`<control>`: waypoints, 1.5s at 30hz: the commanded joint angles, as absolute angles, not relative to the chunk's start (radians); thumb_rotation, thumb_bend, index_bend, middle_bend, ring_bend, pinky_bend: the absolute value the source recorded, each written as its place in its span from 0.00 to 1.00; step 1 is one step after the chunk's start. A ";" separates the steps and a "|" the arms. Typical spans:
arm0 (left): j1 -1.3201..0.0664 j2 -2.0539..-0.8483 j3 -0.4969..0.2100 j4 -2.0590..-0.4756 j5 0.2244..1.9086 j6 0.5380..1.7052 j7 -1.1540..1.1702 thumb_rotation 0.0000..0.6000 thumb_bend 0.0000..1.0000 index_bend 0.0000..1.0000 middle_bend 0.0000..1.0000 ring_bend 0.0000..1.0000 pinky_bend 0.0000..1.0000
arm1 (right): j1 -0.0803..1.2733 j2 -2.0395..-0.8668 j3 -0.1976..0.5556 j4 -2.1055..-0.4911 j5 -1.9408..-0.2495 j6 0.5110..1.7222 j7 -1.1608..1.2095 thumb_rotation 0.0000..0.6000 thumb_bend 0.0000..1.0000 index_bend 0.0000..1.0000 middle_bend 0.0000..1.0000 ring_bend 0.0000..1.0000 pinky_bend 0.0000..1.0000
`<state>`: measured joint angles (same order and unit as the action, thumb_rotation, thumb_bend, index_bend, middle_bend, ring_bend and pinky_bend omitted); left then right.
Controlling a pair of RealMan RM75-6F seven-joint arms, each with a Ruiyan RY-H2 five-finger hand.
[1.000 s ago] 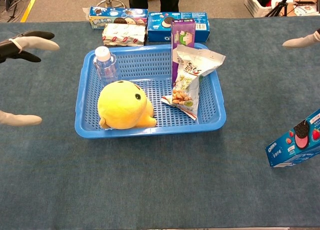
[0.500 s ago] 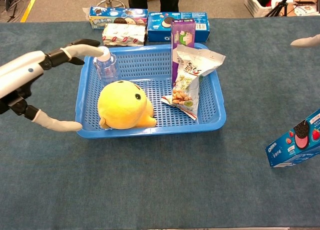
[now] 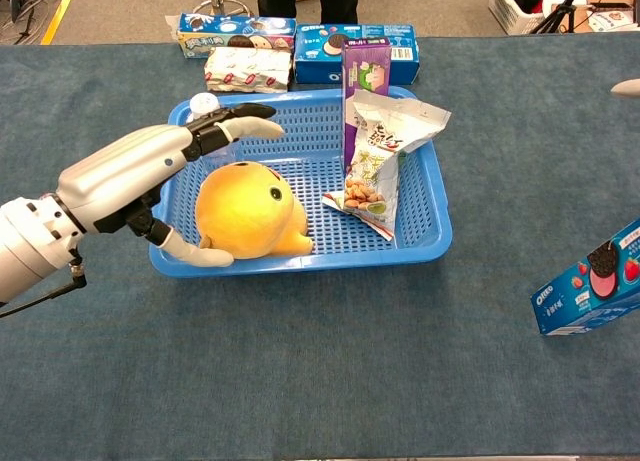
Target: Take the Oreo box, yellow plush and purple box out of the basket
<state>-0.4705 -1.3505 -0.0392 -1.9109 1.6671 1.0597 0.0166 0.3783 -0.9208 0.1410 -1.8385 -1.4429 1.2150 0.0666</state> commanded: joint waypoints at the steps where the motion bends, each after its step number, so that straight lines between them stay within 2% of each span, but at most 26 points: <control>1: -0.485 -1.356 -0.038 -1.912 1.653 1.042 0.030 1.00 0.00 0.09 0.00 0.00 0.14 | 0.373 -0.921 0.138 -1.832 -1.444 1.219 0.076 1.00 0.00 0.18 0.27 0.21 0.30; 9: -0.511 -1.352 -0.035 -1.916 1.594 1.005 0.068 1.00 0.00 0.11 0.00 0.00 0.14 | 0.362 -0.921 0.131 -1.828 -1.451 1.228 0.091 1.00 0.00 0.18 0.27 0.21 0.30; 13: -0.521 -1.355 -0.036 -1.904 1.564 0.997 0.092 1.00 0.00 0.17 0.01 0.00 0.15 | 0.359 -0.923 0.129 -1.827 -1.450 1.227 0.092 1.00 0.00 0.18 0.27 0.21 0.30; 16: -0.527 -1.361 -0.036 -1.896 1.546 0.992 0.098 1.00 0.00 0.22 0.04 0.01 0.26 | 0.357 -0.925 0.129 -1.823 -1.446 1.227 0.096 1.00 0.00 0.18 0.27 0.21 0.30; 20: -0.535 -1.368 -0.035 -1.889 1.542 0.990 0.092 1.00 0.00 0.25 0.09 0.08 0.39 | 0.354 -0.928 0.126 -1.818 -1.445 1.227 0.103 1.00 0.00 0.18 0.27 0.21 0.30; 24: -0.543 -1.386 -0.038 -1.876 1.549 1.002 0.079 1.00 0.00 0.29 0.13 0.12 0.46 | 0.349 -0.930 0.123 -1.812 -1.441 1.225 0.113 1.00 0.00 0.18 0.27 0.21 0.30; 31: -0.543 -1.415 -0.039 -1.850 1.561 1.040 0.065 1.00 0.00 0.38 0.32 0.28 0.60 | 0.343 -0.933 0.120 -1.806 -1.440 1.226 0.123 1.00 0.00 0.18 0.27 0.21 0.30; 38: -0.540 -1.405 -0.034 -1.875 1.549 1.056 0.074 1.00 0.00 0.44 0.38 0.35 0.68 | 0.341 -0.937 0.120 -1.800 -1.437 1.225 0.129 1.00 0.00 0.18 0.27 0.21 0.30; 45: -0.531 -1.345 -0.034 -1.974 1.572 1.096 0.089 1.00 0.00 0.48 0.42 0.39 0.73 | 0.334 -0.936 0.122 -1.796 -1.436 1.234 0.138 1.00 0.00 0.18 0.27 0.21 0.30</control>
